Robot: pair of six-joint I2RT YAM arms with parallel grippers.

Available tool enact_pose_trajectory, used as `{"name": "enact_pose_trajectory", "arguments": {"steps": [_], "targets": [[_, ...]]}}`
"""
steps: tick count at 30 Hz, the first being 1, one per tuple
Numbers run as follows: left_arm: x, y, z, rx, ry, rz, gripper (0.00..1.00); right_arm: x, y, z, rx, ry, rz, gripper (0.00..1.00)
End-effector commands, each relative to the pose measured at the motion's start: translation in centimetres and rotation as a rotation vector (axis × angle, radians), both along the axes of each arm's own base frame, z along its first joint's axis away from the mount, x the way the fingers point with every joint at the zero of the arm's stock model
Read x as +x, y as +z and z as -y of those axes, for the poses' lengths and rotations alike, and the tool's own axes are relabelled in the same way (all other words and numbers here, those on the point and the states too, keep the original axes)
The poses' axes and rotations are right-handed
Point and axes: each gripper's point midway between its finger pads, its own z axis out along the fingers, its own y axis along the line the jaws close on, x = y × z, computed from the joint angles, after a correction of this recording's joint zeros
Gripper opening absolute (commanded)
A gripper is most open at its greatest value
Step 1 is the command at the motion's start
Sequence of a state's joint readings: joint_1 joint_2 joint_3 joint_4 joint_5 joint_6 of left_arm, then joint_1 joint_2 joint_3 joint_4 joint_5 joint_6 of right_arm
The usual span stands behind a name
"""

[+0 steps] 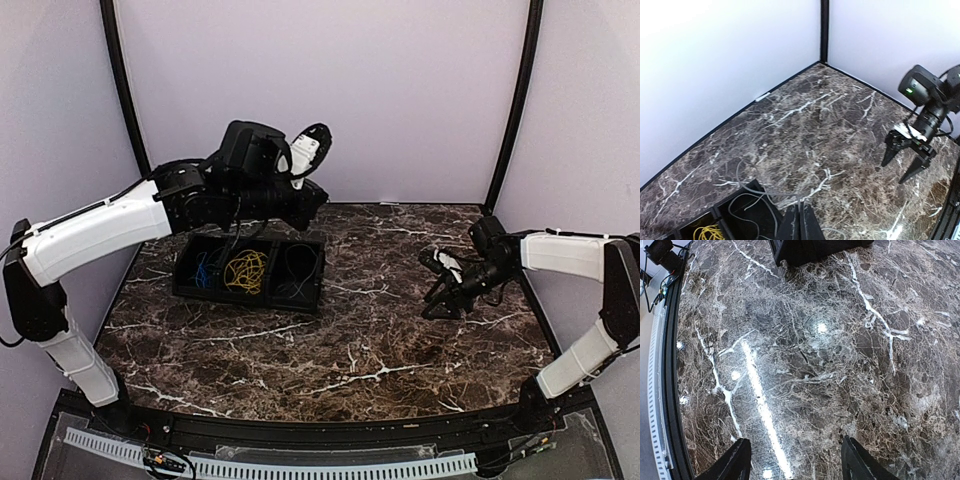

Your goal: Untangle the cables

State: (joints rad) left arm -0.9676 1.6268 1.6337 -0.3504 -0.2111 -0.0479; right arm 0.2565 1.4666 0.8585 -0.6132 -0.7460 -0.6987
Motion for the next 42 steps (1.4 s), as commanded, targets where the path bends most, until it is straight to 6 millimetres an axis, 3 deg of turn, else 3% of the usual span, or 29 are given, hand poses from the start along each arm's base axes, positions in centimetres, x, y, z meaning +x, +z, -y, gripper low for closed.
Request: {"name": "enact_pose_trajectory", "arguments": {"steps": [1, 8, 16, 23, 26, 31, 42], "targets": [[1.4, 2.1, -4.8, 0.036, 0.121, -0.004, 0.0, 0.6, 0.8, -0.4, 0.01, 0.006, 0.02, 0.63], [1.6, 4.0, -8.2, -0.004, 0.19, 0.012, 0.0, 0.7, 0.7, -0.4, 0.008, 0.006, 0.015, 0.64], [1.7, 2.3, -9.2, 0.066, 0.205, 0.015, 0.0, 0.6, 0.6, -0.4, 0.004, 0.006, 0.01, 0.64], [2.2, -1.1, -8.9, 0.136, 0.188, -0.003, 0.0, 0.7, 0.5, -0.3, 0.0, 0.005, 0.009, 0.64], [2.7, -3.5, -8.6, 0.163, 0.186, -0.025, 0.0, 0.6, 0.3, -0.3, -0.003, 0.004, 0.004, 0.64], [3.3, -7.2, -7.5, 0.201, 0.159, -0.075, 0.0, 0.6, 0.3, -0.3, -0.006, 0.003, 0.004, 0.64], [4.8, -12.7, -4.7, 0.218, 0.111, -0.13, 0.0, 0.6, 0.0, -0.2, -0.012, 0.005, -0.007, 0.64]]}}
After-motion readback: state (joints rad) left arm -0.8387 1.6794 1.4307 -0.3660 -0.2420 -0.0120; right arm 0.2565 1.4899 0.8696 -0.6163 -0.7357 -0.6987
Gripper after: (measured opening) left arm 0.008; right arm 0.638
